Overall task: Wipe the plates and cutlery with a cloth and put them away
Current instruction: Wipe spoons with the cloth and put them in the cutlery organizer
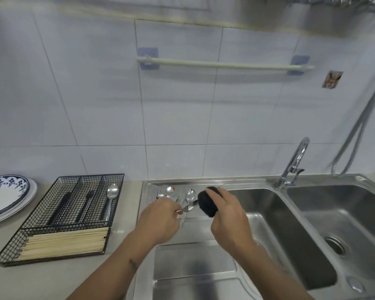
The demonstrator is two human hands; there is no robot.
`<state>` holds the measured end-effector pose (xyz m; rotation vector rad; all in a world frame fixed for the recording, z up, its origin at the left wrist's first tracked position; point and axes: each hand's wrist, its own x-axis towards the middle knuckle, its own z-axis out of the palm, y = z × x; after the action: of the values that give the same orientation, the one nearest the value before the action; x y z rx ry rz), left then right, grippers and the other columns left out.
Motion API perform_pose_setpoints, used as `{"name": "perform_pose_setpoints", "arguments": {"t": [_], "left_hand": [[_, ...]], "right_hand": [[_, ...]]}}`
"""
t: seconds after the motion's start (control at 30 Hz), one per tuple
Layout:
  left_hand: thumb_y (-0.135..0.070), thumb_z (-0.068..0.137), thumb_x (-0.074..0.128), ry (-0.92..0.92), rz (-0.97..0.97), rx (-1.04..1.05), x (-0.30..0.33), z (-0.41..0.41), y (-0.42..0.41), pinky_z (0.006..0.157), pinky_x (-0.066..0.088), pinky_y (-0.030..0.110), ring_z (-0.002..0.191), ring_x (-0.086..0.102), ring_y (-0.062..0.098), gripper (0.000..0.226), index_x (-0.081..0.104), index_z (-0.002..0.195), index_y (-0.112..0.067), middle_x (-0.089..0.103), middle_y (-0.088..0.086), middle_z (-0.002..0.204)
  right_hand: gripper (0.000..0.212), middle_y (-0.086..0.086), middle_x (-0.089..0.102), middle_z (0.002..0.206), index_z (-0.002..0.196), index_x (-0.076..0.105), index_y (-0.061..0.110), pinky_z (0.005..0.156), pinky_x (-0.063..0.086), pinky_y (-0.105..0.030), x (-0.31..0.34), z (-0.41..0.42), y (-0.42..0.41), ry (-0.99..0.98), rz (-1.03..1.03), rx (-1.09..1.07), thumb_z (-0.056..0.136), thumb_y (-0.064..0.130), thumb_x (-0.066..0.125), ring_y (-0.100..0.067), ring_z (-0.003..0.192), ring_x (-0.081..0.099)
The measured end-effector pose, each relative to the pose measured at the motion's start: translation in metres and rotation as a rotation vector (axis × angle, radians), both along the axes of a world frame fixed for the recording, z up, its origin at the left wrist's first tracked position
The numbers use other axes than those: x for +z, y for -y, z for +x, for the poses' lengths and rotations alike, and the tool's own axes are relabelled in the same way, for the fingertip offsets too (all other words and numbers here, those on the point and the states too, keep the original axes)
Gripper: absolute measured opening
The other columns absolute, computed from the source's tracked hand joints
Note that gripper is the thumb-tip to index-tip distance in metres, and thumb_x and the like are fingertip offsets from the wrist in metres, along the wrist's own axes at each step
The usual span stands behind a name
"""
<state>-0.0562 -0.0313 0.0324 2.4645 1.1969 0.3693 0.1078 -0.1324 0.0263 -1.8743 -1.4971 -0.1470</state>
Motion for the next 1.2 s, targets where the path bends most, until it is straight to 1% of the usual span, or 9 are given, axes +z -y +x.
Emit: {"name": "perform_pose_setpoints", "arguments": {"t": [0.13, 0.23, 0.33, 0.53, 0.67, 0.87, 0.97, 1.1, 1.2], "left_hand": [[-0.025, 0.093, 0.049, 0.047, -0.041, -0.030, 0.011, 0.003, 0.006, 0.056, 0.039, 0.025, 0.067, 0.059, 0.012, 0.023, 0.066, 0.078, -0.023, 0.065, -0.005, 0.075], [-0.030, 0.094, 0.052, 0.052, -0.068, -0.031, 0.010, -0.001, 0.009, 0.061, 0.049, 0.030, 0.069, 0.061, 0.013, 0.025, 0.069, 0.080, -0.019, 0.067, -0.003, 0.074], [-0.033, 0.095, 0.054, 0.104, -0.158, -0.040, 0.006, -0.006, 0.009, 0.069, 0.054, 0.034, 0.069, 0.062, 0.015, 0.024, 0.071, 0.082, -0.020, 0.066, -0.003, 0.071], [-0.027, 0.097, 0.059, 0.180, -0.244, -0.051, 0.003, -0.002, 0.013, 0.061, 0.042, 0.023, 0.060, 0.052, 0.006, 0.018, 0.073, 0.088, -0.020, 0.059, -0.010, 0.066], [-0.019, 0.096, 0.060, 0.206, -0.305, -0.067, 0.004, 0.000, 0.015, 0.056, 0.038, 0.022, 0.054, 0.046, 0.009, 0.021, 0.069, 0.076, -0.020, 0.054, -0.008, 0.058], [-0.018, 0.095, 0.062, 0.229, -0.308, -0.064, -0.002, 0.001, 0.018, 0.059, 0.040, 0.016, 0.060, 0.052, 0.002, 0.017, 0.070, 0.080, -0.022, 0.061, -0.011, 0.068], [-0.019, 0.094, 0.062, 0.233, -0.302, -0.077, -0.004, 0.001, 0.015, 0.059, 0.044, 0.026, 0.056, 0.049, 0.010, 0.019, 0.071, 0.078, -0.013, 0.059, -0.001, 0.065], [-0.020, 0.094, 0.061, 0.221, -0.295, -0.096, -0.004, 0.002, 0.016, 0.062, 0.049, 0.029, 0.059, 0.053, 0.012, 0.019, 0.072, 0.078, -0.019, 0.063, 0.000, 0.067], [-0.018, 0.094, 0.061, 0.234, -0.320, -0.083, -0.007, 0.001, 0.016, 0.064, 0.052, 0.034, 0.059, 0.053, 0.012, 0.020, 0.072, 0.077, -0.021, 0.063, 0.000, 0.066]], "right_hand": [[0.060, 0.001, 0.054, 0.132, 0.129, 0.056, 0.019, 0.095, 0.045, -0.034, -0.014, -0.011, 0.001, 0.178, -0.062, 0.115, 0.072, 0.001, 0.054, -0.022, 0.108, 0.051], [0.070, 0.001, 0.054, 0.132, 0.130, 0.056, 0.020, 0.094, 0.048, -0.041, -0.017, -0.004, 0.002, 0.090, -0.099, -0.009, 0.066, -0.007, 0.060, -0.022, 0.110, 0.051], [0.065, -0.002, 0.054, 0.133, 0.130, 0.057, 0.016, 0.097, 0.047, -0.037, -0.013, -0.008, 0.007, 0.191, -0.074, 0.095, 0.068, -0.005, 0.058, -0.025, 0.110, 0.053], [0.072, 0.000, 0.052, 0.135, 0.131, 0.054, 0.019, 0.097, 0.048, -0.034, -0.019, -0.007, 0.012, 0.155, -0.102, 0.017, 0.064, -0.006, 0.061, -0.026, 0.113, 0.052], [0.063, -0.007, 0.047, 0.142, 0.133, 0.052, 0.012, 0.104, 0.042, -0.035, -0.019, -0.019, 0.014, 0.272, -0.075, 0.168, 0.072, -0.003, 0.052, -0.028, 0.125, 0.047], [0.073, -0.006, 0.047, 0.143, 0.136, 0.051, 0.011, 0.114, 0.023, -0.028, -0.025, -0.012, 0.024, 0.257, -0.104, 0.083, 0.065, -0.005, 0.054, -0.026, 0.129, 0.046], [0.069, -0.011, 0.050, 0.141, 0.136, 0.051, 0.009, 0.109, 0.037, -0.037, -0.024, -0.018, 0.024, 0.285, -0.063, 0.145, 0.068, -0.004, 0.051, -0.028, 0.127, 0.048], [0.078, -0.007, 0.051, 0.140, 0.143, 0.042, 0.009, 0.113, 0.031, -0.036, -0.025, -0.018, 0.021, 0.262, -0.082, 0.129, 0.066, -0.001, 0.049, -0.024, 0.129, 0.048], [0.072, -0.007, 0.053, 0.139, 0.139, 0.047, 0.008, 0.110, 0.037, -0.040, -0.030, -0.016, 0.019, 0.287, -0.088, 0.147, 0.068, -0.001, 0.048, -0.026, 0.128, 0.049]]}}
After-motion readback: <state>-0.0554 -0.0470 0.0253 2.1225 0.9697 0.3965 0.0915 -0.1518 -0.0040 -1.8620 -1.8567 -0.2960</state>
